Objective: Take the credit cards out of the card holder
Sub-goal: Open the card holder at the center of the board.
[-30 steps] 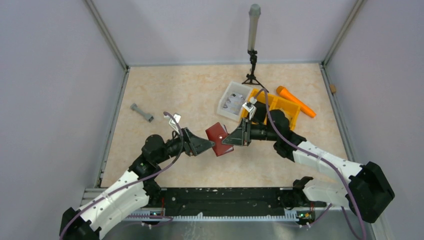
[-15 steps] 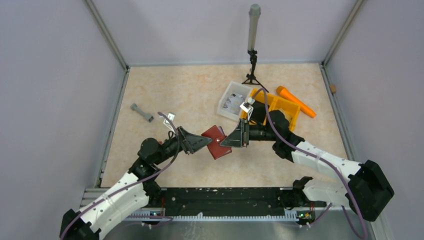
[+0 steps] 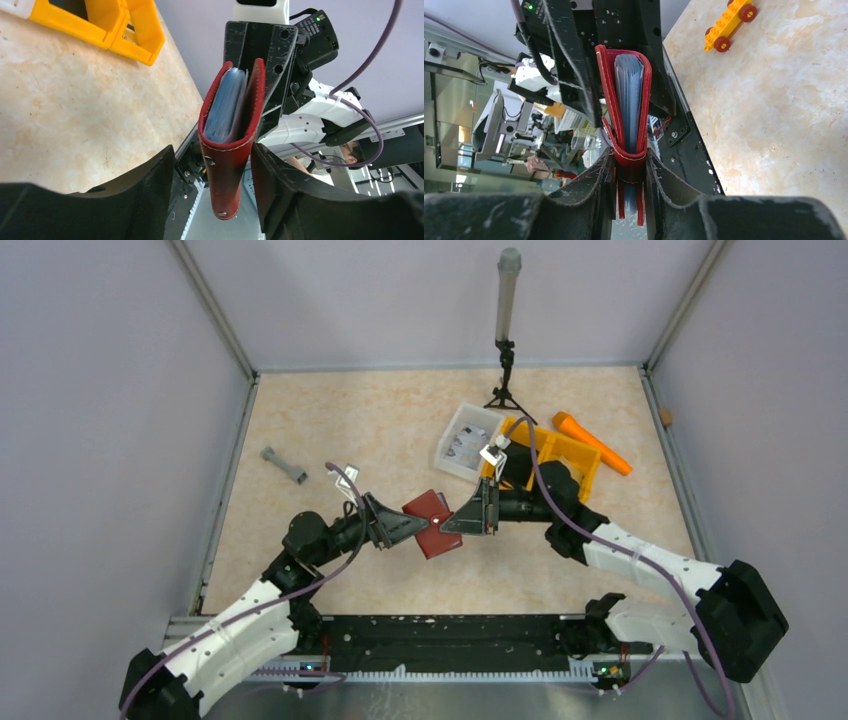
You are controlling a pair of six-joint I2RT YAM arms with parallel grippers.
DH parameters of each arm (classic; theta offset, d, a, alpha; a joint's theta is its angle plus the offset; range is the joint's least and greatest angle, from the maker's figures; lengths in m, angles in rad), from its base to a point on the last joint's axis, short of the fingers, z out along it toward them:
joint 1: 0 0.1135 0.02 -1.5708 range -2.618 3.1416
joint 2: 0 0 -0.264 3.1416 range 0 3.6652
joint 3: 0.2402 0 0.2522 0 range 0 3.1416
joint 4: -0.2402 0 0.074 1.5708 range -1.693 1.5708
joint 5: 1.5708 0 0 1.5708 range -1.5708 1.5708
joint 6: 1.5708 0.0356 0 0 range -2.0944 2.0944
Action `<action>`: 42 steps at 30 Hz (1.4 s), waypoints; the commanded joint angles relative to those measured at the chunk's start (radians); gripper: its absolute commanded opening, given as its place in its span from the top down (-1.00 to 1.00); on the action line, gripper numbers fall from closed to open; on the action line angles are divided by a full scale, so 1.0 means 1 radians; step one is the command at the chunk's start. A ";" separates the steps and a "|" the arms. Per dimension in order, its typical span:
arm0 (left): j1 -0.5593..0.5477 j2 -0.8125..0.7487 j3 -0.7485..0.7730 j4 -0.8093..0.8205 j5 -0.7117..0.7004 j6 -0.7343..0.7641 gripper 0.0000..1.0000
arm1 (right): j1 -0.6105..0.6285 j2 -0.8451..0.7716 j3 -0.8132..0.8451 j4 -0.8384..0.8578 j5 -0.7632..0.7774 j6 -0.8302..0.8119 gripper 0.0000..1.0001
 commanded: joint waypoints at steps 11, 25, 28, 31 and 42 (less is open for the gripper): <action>-0.002 -0.005 0.038 0.034 0.023 0.026 0.99 | 0.014 -0.059 0.078 -0.218 0.139 -0.146 -0.51; -0.005 0.028 0.145 -0.337 -0.147 0.155 1.00 | 0.331 -0.019 0.353 -0.771 0.929 -0.358 0.02; -0.009 0.042 0.145 -0.335 -0.163 0.157 1.00 | 0.379 0.030 0.373 -0.736 0.958 -0.358 0.19; -0.009 0.047 0.142 -0.324 -0.157 0.158 1.00 | 0.386 0.078 0.398 -0.724 0.959 -0.353 0.26; -0.009 0.043 0.082 -0.194 -0.082 0.106 1.00 | 0.390 0.162 0.410 -0.665 0.928 -0.367 0.03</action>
